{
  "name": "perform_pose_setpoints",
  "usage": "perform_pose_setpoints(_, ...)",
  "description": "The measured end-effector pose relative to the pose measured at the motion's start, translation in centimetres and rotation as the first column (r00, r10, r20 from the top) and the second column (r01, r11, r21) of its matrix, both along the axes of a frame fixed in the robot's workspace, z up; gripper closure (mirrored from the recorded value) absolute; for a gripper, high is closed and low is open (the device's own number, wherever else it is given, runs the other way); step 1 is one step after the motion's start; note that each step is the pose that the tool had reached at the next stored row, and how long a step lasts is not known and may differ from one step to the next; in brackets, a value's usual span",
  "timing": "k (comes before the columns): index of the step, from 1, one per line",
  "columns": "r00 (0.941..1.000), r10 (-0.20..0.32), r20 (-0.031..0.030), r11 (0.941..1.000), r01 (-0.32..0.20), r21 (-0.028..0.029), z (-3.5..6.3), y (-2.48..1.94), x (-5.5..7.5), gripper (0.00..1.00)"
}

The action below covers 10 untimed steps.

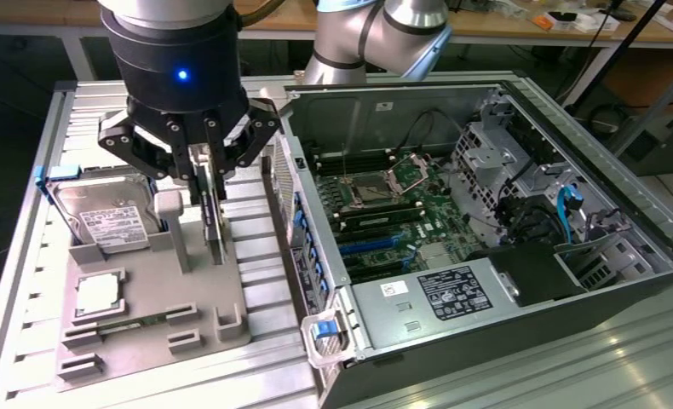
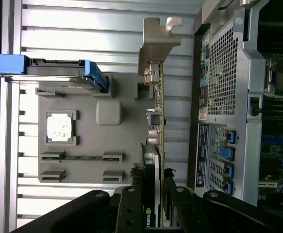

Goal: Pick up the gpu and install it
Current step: 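Pick up the gpu and move the gpu toward the slot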

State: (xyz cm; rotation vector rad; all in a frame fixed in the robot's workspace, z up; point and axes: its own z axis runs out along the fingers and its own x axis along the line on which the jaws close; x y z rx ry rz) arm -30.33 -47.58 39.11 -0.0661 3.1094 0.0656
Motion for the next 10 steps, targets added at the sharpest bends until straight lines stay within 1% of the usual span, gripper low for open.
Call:
perform_pose_setpoints(2,1.0000,0.000,0.0001,1.0000,0.000,-0.0001,0.67,0.01,0.0,0.73)
perform_pose_setpoints(4,1.0000,0.000,0.0001,1.0000,0.000,0.0000,0.98,0.01,0.0,0.73)
perform_pose_setpoints(8,1.0000,-0.001,-0.0001,1.0000,0.001,-0.0002,1.89,0.01,0.0,0.73)
perform_pose_setpoints(10,1.0000,-0.001,0.0000,1.0000,0.001,-0.0003,2.13,0.02,0.0,0.73)
